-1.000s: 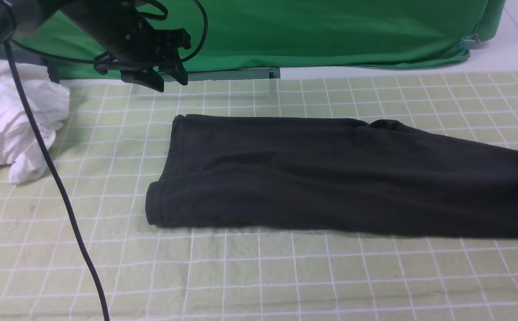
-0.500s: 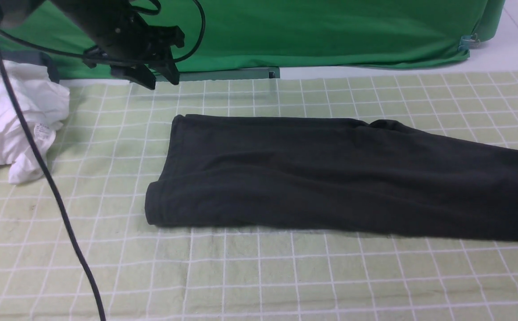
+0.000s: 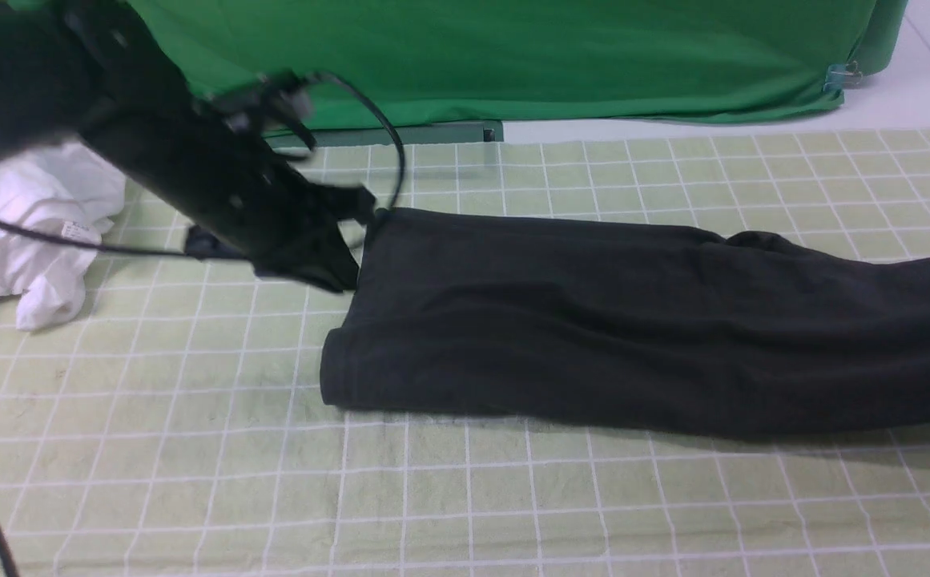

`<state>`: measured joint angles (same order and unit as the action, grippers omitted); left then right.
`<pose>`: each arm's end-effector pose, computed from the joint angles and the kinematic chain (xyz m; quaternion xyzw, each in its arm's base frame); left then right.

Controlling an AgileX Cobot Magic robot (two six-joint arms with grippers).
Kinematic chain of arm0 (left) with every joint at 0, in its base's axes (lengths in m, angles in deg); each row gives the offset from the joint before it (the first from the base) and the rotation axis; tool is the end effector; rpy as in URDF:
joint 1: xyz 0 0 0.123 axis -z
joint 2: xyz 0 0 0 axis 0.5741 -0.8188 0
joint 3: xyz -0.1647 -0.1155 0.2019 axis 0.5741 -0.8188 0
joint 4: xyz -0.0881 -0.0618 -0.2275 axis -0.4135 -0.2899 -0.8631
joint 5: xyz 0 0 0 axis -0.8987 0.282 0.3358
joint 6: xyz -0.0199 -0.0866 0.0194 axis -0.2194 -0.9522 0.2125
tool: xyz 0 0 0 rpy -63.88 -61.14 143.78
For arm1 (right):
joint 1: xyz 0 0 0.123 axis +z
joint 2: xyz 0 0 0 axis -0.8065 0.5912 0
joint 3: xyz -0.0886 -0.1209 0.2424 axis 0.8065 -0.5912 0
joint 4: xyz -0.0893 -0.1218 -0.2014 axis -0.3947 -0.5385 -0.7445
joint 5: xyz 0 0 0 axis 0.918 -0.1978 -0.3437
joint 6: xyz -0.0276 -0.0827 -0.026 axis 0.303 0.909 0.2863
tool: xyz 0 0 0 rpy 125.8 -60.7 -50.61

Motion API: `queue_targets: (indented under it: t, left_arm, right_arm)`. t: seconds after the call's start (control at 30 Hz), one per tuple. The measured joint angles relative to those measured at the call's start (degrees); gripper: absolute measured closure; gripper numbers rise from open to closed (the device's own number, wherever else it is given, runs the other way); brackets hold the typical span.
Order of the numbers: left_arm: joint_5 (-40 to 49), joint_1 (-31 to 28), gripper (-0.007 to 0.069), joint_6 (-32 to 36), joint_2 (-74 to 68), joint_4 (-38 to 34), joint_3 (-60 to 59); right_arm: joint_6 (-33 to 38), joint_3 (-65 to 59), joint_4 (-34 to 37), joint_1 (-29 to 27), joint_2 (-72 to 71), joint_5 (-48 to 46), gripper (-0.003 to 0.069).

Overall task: Fold a long-sleeved shirt over a green coffee tablecloth.
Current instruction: 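Fold the right end of the dark garment over onto its left end with the right gripper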

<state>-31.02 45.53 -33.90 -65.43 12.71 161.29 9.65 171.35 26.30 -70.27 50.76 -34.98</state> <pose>0.3553 -0.0994 0.2269 0.0575 0.9654 -0.2071 0.1478 0.3407 -0.1082 0.2753 0.0185 0.9960 -0.0581 0.0660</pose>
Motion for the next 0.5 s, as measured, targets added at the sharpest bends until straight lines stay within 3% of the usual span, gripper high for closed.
queue_targets:
  t: [0.17, 0.37, 0.5]
  left_arm:
    - [-4.5, 5.34, 0.0587, -2.17, -4.76, 5.7, -2.58]
    - [-0.52, 6.1, 0.0587, -3.62, -6.73, 8.19, -2.64]
    - [2.46, 6.1, 0.0587, -6.75, -0.19, 12.68, -2.57]
  right_arm:
    - [-1.01, -0.06, -0.04, 0.68, -0.25, 0.0, 0.0626]
    - [-1.21, -0.06, -0.18, 1.05, -0.65, 0.0, 0.0626]
    - [-1.26, -0.06, -0.18, 1.05, -0.65, 0.0, 0.0626]
